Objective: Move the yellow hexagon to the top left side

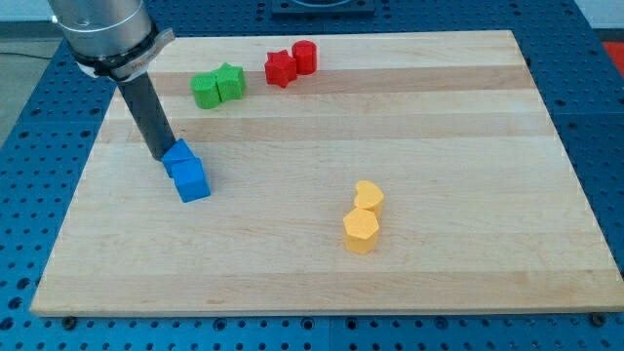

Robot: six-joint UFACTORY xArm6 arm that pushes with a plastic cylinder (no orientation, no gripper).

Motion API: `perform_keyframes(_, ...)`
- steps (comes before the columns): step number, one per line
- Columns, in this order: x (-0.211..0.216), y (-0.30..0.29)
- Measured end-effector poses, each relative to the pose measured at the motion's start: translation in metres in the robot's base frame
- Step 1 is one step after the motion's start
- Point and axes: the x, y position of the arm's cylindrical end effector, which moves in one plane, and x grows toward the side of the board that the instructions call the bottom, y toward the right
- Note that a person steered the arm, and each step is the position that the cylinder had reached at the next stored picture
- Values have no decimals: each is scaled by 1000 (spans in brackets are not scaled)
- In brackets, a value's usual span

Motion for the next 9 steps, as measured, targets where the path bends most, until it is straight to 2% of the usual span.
perform_keyframes(2,-13,17)
perform_keyframes(3,-22,92)
perform_keyframes(4,-22,220)
perform_keyframes(5,46,312)
perform_keyframes(6,136,300)
perform_keyframes(8,117,170)
perform_keyframes(9,96,189)
